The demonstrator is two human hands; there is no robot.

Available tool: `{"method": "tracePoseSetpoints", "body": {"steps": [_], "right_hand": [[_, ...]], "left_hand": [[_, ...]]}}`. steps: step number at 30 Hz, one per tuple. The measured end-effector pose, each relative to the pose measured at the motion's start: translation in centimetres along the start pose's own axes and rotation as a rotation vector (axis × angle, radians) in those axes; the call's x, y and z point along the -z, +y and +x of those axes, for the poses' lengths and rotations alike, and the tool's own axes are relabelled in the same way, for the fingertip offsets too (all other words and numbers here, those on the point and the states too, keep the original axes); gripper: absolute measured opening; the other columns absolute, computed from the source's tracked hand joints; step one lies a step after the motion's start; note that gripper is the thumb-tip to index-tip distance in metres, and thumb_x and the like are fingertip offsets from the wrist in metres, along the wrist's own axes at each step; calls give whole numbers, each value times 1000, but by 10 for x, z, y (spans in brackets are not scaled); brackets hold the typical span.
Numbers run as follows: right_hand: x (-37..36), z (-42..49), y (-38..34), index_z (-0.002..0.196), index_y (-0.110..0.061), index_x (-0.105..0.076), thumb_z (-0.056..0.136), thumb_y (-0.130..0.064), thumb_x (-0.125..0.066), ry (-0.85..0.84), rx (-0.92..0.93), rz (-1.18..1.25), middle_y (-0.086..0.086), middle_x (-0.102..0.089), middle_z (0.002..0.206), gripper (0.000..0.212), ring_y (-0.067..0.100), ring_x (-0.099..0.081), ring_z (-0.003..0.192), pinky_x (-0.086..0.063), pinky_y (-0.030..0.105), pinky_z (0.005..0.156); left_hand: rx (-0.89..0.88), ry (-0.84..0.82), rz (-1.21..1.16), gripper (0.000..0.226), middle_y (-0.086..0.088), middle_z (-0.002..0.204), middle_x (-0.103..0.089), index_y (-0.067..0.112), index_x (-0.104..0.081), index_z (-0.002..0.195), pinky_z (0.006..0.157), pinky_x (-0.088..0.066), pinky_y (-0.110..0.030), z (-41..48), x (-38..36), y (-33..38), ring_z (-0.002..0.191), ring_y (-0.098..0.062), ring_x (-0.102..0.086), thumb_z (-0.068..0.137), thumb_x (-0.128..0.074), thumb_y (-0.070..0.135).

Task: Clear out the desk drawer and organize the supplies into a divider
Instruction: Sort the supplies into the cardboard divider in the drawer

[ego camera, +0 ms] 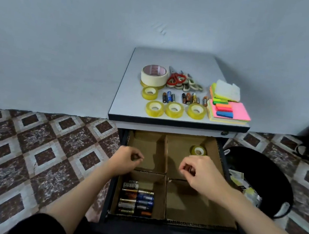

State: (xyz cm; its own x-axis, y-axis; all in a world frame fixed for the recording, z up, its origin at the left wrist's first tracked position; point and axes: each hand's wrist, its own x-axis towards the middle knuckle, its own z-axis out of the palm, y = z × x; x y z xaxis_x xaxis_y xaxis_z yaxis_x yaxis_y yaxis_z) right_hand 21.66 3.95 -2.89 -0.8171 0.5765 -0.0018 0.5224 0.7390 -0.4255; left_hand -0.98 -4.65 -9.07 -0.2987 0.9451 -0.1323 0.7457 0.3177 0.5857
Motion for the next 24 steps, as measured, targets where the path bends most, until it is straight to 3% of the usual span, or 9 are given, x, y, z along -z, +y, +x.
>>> {"method": "tracePoseSetpoints", "body": {"steps": [4,6,9,13,19,24], "right_hand": [[19,-6,11,97,-27,-66,91,-26,-58,27,-27,-77,-16,-58,95,11,-4,-49,88,-39,8,78],[38,-2,17,97,-27,-66,91,-27,-58,54,-46,-100,-16,-58,95,11,-2,-51,89,-42,10,80],[67,8,25,97,-25,-67,90,-29,-58,84,-67,-148,-14,-58,94,12,0,-51,87,-43,15,80],[103,37,32,92,-21,-69,88,-27,-60,179,-99,-191,-8,-65,95,11,9,-56,88,-43,23,75],[135,94,34,94,-18,-69,88,-21,-58,256,-119,-222,-3,-68,99,13,17,-59,95,-43,27,77],[137,135,31,108,-18,-67,86,-20,-60,187,-117,-268,2,-66,113,23,21,-57,107,-45,30,82]], "left_hand": [[33,-7,11,13,8,97,-65,20,-65,102,78,-48,-11,-2,11,9,88,0,-60,91,-57,20],[-28,38,27,9,13,89,-64,28,-65,89,75,-46,-6,1,25,22,82,5,-60,90,-59,20],[-108,125,8,22,18,78,-62,34,-59,75,69,-43,-4,8,48,40,79,13,-57,88,-62,18],[-136,222,-23,7,11,76,-66,21,-68,80,64,-43,-5,33,78,67,69,8,-59,87,-65,21],[-235,295,78,10,9,77,-66,14,-72,84,62,-38,-7,79,113,96,69,2,-58,86,-65,21],[-204,272,223,16,4,95,-66,17,-71,97,74,-41,-18,117,123,108,89,-8,-56,85,-65,27]]}}
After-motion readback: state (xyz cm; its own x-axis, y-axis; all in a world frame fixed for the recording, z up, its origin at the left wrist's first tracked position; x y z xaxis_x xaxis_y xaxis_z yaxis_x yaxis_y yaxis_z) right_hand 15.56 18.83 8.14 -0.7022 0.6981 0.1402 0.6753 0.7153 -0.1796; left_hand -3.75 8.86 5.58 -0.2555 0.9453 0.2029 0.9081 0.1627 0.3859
